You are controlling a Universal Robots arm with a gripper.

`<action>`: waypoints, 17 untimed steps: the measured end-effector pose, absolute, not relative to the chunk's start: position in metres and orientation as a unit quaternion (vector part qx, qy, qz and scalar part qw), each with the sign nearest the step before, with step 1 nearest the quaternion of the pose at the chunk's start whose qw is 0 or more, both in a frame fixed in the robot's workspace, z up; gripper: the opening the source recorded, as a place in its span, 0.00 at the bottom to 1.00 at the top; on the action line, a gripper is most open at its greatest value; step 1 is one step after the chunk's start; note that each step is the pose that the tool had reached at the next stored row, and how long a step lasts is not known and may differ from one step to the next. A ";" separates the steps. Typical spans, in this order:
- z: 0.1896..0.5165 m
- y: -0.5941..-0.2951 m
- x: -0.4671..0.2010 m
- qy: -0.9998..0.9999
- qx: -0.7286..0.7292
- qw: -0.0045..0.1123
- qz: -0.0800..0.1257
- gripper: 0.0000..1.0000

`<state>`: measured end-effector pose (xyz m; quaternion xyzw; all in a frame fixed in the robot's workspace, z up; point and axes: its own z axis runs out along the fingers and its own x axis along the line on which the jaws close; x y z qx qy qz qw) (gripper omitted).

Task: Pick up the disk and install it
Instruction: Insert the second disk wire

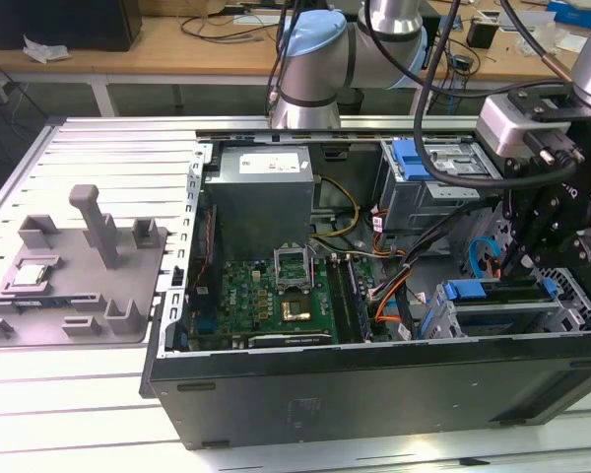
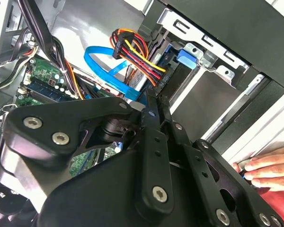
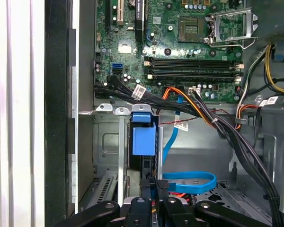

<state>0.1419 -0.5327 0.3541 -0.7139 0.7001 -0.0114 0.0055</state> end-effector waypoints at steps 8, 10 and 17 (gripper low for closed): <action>0.353 -0.533 0.143 0.700 -0.714 0.005 -0.011 0.16; 0.352 -0.533 0.143 0.700 -0.714 0.005 -0.011 0.16; 0.350 -0.533 0.143 0.700 -0.714 0.005 -0.011 0.16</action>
